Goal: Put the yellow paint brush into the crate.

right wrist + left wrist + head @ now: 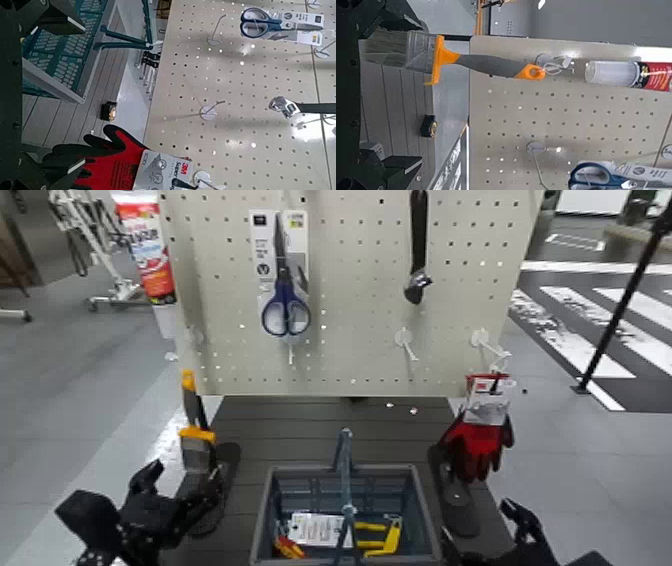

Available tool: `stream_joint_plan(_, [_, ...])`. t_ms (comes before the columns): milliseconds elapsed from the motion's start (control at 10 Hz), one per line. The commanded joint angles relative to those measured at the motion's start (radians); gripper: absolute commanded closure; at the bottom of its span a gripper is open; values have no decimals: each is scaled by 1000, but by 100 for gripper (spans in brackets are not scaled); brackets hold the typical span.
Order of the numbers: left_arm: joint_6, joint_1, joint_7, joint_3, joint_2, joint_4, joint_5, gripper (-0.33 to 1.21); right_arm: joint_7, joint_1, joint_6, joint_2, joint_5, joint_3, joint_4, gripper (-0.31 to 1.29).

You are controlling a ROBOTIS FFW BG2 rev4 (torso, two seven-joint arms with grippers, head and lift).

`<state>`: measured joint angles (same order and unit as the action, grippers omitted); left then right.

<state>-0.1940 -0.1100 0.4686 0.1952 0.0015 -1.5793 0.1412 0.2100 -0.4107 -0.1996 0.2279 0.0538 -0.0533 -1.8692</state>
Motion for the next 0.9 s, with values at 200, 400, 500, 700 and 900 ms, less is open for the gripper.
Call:
stream_joint_plan(200, [25, 93, 42, 33, 12, 48, 55, 12, 23, 27, 0, -4, 8, -10, 22, 15])
stream_joint_plan(400, [33, 139, 74, 58, 25, 82, 86, 12, 31, 38, 0, -5, 8, -14, 31, 15])
stream_joint_plan(500, [38, 161, 97, 67, 31, 104, 95, 12, 35, 42, 0, -7, 11, -16, 38, 15])
stream_joint_plan(700, [62, 199, 147, 78, 54, 137, 109, 12, 42, 55, 0, -9, 11, -20, 47, 15])
stream_joint_plan(900, [93, 225, 188, 102, 68, 165, 117, 13, 48, 62, 0, -16, 11, -20, 56, 15])
